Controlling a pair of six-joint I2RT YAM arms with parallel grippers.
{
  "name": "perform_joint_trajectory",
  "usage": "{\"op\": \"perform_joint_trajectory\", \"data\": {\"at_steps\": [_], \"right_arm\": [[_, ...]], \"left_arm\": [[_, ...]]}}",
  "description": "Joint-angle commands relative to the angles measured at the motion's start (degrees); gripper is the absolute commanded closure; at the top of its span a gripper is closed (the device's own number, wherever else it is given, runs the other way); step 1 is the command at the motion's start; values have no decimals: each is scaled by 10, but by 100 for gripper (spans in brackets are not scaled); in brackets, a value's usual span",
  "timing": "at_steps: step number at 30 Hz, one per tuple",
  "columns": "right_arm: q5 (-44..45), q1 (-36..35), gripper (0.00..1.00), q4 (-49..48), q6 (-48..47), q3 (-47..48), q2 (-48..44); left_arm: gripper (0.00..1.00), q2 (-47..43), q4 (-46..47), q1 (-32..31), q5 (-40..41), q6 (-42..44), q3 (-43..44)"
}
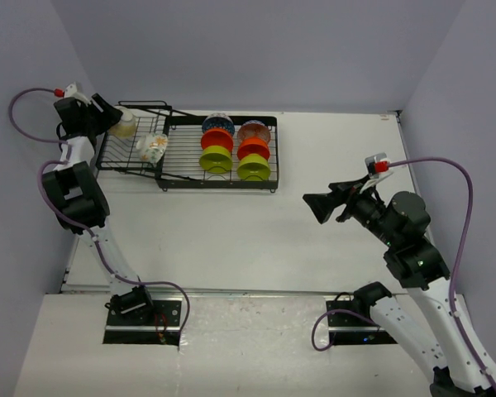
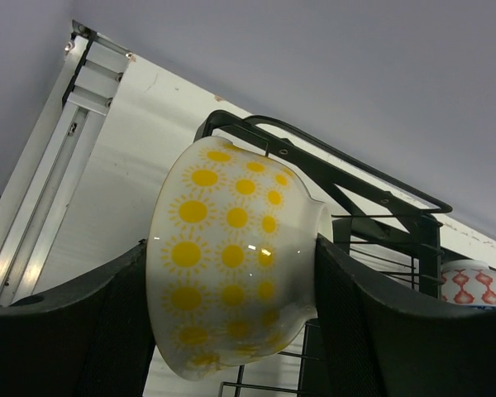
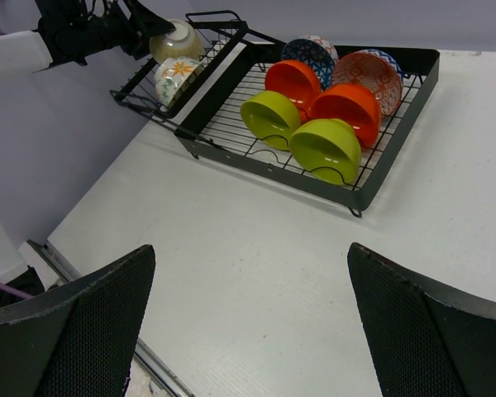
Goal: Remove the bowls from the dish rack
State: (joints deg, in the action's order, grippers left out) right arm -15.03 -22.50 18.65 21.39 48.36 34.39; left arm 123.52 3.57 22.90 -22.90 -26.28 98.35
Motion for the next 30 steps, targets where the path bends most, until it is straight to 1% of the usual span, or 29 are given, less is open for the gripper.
{"op": "perform_joint_trajectory", "data": {"at_steps": [1,5,12,13,17,20,27,30], "right_arm": [[-18,-1,1,-17,-5,2,4],[-19,-1,1,-17,-5,2,6],[-20,-1,1,-15,-4,3,6],[-20,-1,1,-13,-5,4,7],[-18,-1,1,-13,-5,3,4],[-16,-2,1,-12,-5,3,4],[-18,-1,1,-13,-5,4,6],[-19,-2,1,-12,-5,5,8]], "left_arm": [[48,-3,-1,-5,-2,22,32],[56,-7,-16,-14,7,40,50],[60,-21,-35,-36,42,70,68],[60,-21,-52,-36,45,70,69],[62,-20,-59,-39,44,70,76],[65,-20,-62,-43,42,70,78],[67,-25,-66,-54,46,76,81],[64,-29,-66,-59,47,79,83]]}}
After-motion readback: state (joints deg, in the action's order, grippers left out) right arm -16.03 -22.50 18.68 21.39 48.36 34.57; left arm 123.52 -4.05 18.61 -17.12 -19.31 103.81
